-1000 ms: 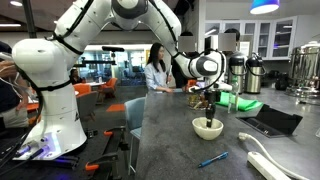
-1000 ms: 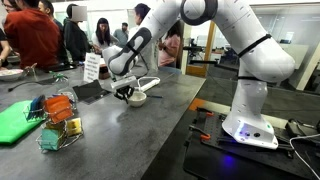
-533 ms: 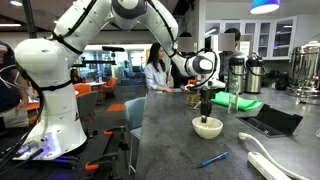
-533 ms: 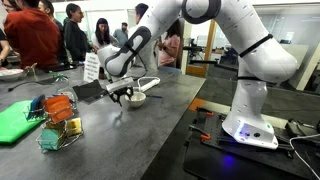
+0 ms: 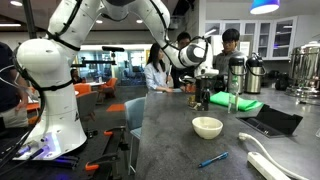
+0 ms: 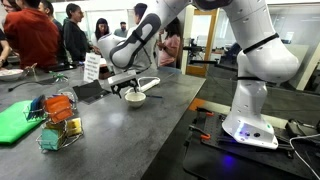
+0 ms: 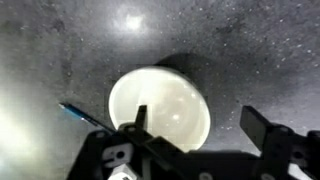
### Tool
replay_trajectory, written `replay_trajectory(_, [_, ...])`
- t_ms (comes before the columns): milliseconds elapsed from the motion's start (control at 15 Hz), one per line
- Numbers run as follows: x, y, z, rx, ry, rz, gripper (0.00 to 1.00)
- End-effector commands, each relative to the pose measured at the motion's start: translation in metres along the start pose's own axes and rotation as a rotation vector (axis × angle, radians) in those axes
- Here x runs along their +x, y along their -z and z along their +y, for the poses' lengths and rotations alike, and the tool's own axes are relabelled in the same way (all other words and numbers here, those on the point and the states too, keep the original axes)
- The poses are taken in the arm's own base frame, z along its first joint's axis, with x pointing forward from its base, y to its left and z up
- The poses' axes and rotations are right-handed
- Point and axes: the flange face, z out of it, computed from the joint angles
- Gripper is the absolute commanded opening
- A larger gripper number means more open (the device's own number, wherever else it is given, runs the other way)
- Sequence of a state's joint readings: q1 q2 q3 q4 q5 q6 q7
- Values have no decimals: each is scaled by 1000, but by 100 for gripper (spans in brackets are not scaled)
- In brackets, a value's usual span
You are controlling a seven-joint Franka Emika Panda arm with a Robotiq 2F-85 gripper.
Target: Move the bowl backwards
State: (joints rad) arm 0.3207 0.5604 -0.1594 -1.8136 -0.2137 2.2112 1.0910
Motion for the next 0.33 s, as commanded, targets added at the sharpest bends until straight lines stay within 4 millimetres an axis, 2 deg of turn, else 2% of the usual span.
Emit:
replay_trajectory(0, [-24, 21, 23, 53, -32, 2, 100])
replay_trajectory(267, [-50, 32, 41, 25, -54, 94, 100])
